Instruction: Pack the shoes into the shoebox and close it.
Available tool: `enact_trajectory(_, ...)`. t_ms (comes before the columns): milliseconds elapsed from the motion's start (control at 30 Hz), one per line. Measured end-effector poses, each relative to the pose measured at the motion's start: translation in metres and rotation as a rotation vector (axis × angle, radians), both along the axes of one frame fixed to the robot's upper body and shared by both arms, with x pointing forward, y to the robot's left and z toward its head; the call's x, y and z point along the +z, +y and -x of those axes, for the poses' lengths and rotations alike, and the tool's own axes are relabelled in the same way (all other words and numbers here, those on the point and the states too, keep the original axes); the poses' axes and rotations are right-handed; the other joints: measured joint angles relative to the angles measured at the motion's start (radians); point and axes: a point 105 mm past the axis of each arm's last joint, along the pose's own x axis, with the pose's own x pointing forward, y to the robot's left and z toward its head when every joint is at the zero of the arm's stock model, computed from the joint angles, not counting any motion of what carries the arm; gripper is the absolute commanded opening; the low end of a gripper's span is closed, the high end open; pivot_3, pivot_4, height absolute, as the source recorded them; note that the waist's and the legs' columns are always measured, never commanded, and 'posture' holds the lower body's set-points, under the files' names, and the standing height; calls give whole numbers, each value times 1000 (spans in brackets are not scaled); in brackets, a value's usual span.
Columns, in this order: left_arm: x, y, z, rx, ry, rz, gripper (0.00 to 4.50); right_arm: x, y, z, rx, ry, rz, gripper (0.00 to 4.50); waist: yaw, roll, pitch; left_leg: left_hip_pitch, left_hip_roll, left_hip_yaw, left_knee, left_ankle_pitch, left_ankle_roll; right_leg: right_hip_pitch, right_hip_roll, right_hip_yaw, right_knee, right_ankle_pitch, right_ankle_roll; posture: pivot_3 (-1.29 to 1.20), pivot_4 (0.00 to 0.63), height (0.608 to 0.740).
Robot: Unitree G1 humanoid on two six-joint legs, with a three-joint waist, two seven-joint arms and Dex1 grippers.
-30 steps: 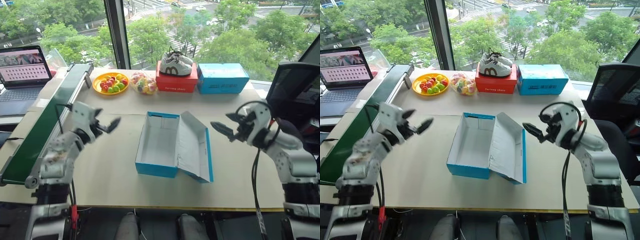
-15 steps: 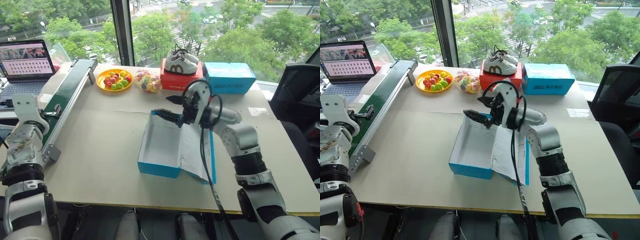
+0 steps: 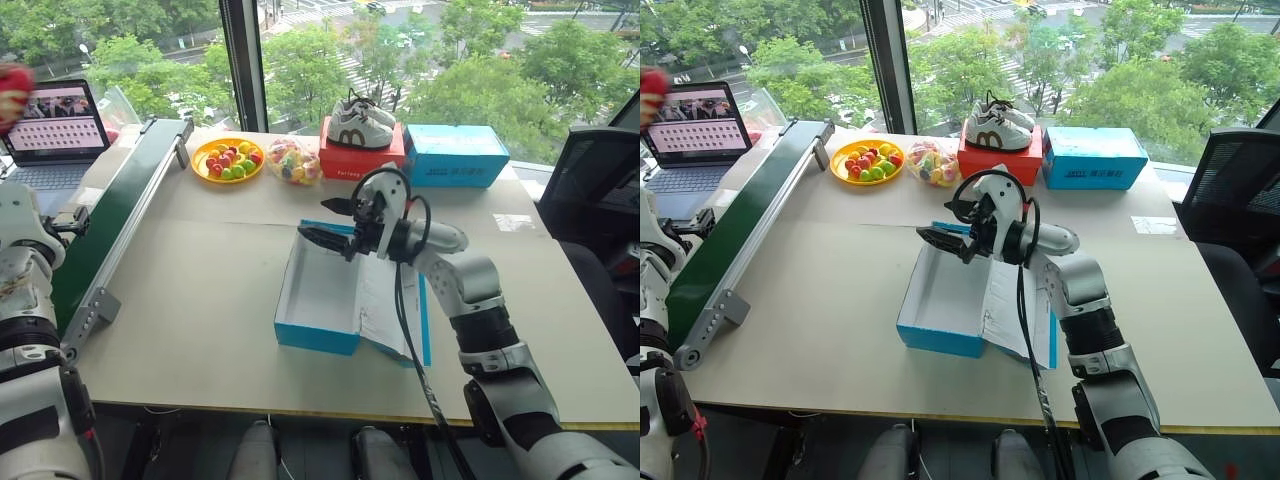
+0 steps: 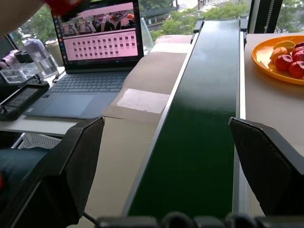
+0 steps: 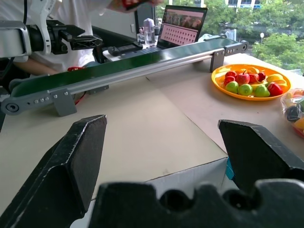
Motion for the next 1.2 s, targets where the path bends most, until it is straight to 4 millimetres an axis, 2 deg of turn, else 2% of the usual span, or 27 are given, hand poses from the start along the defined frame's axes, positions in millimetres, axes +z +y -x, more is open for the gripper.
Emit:
enact_trajectory(267, -6, 8, 10, -12, -8, 37, 4500, 1, 7, 18, 61, 21, -16, 4439, -7, 0, 0, 0, 0, 0, 1, 0, 0, 0, 0, 0, 1, 0, 0, 0, 150, 740)
enact_trajectory(533, -4, 14, 15, 0, -14, 47, 4500, 3, 9, 19, 61, 15, -22, 4439, -8, -1, 0, 0, 1, 0, 4, 0, 0, 0, 0, 0, 3, 0, 0, 0, 150, 740)
enact_trajectory(700, -14, 20, 23, 9, 28, 50, 4500, 0, 18, 27, 97, 28, -5, 4439, -10, -1, 0, 0, 1, 0, 4, 0, 0, 0, 0, 0, 4, 0, 0, 0, 150, 740)
enact_trajectory(900, -12, 16, 27, -104, 25, 57, 4500, -2, 17, 40, 130, 48, -6, 4439, -7, -3, 0, 0, 1, 0, 7, 0, 0, 0, 0, -1, 8, 0, -1, 0, 150, 740)
enact_trajectory(1200, -36, 19, 34, -122, 82, 90, 4500, -8, 11, 40, 114, 72, 18, 4439, -9, -4, -1, 1, 3, 1, 7, 0, -1, 0, 0, -1, 9, -1, -2, 0, 150, 740)
